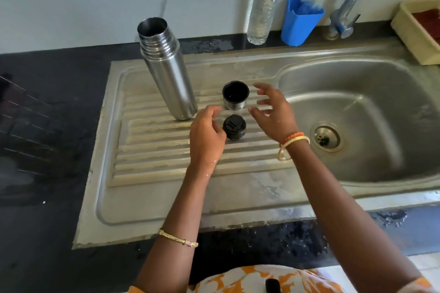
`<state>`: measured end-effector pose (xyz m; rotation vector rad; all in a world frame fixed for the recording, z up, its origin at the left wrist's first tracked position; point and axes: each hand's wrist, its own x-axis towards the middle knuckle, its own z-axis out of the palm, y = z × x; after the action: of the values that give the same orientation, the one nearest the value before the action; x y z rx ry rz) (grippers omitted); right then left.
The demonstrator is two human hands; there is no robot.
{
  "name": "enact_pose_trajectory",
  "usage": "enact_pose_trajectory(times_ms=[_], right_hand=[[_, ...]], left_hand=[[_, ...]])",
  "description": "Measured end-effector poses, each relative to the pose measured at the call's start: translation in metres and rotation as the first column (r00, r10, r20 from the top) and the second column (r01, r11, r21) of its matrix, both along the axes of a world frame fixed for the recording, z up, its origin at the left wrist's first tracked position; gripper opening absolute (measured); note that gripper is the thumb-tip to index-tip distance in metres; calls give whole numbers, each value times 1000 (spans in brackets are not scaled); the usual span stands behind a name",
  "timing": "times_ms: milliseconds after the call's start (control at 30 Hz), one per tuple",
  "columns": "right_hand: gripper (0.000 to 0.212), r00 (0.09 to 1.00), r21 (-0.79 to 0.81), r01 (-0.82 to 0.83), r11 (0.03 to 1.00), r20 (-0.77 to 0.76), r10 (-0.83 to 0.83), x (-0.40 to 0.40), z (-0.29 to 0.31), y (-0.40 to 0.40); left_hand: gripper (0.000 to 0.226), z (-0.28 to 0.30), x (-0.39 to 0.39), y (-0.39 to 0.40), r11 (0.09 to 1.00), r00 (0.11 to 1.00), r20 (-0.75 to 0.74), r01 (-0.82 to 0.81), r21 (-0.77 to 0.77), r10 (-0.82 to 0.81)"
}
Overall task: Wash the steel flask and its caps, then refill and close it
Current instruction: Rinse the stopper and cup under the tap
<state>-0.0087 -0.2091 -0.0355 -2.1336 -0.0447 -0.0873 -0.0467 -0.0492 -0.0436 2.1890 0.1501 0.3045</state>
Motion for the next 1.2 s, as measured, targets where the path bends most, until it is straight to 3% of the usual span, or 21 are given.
enact_pose_trajectory(times_ms=[67, 133, 233, 400, 467, 600, 700, 800, 833, 900, 967, 1100, 1200], right_hand=[[51, 986, -205, -161, 965, -81, 148, 24, 2, -6], [42, 963, -271, -264, 926, -126, 237, 38, -1, -5], [24, 960, -245, -279, 928, -87, 265, 45, -3, -3], [20, 966, -192, -256, 947, -94, 242, 51, 26, -36], [19, 959, -209, -273, 939, -130, 250, 55, 48, -64], [15, 943, -168, -299, 939, -200, 265, 63, 79, -126], [10, 941, -60, -288, 956, -200, 272, 69, 85, -175], [21, 931, 284, -112, 952, -304, 200, 86, 76, -216], [23, 918, 440, 24, 898, -365, 154, 96, 70, -229], [25, 865, 662, 322, 676, -496, 73, 123, 57, -250], [34, 803, 734, 501, 459, -592, 70, 153, 44, -265], [62, 768, 798, 560, 225, -601, 220, 202, 29, -268], [42, 793, 841, 532, 100, -536, 291, 219, 26, -260]], left_hand=[[46, 5, 6, 0, 1000, 1000, -9, 10, -22, -10], [45, 9, 10, -3, 999, 1000, 5, 14, -30, -14], [40, 15, 18, -5, 998, 998, 19, 51, 28, -52], [41, 35, 41, -15, 921, 954, -30, 297, 251, -300], [40, 46, 48, -32, 900, 931, -65, 364, 240, -359], [34, 60, 63, -91, 870, 905, 12, 405, 282, -425], [25, 54, 82, -147, 911, 918, 36, 385, 149, -395], [16, 43, 99, -196, 950, 964, -84, 230, -213, -252], [13, 41, 102, -212, 929, 965, -148, 155, -337, -215], [8, 38, 109, -238, 828, 932, -313, -24, -561, -185], [8, 33, 116, -258, 718, 846, -495, -218, -661, -199], [17, 23, 132, -280, 592, 784, -595, -398, -701, -177], [26, 23, 139, -290, 574, 786, -601, -427, -699, -146]])
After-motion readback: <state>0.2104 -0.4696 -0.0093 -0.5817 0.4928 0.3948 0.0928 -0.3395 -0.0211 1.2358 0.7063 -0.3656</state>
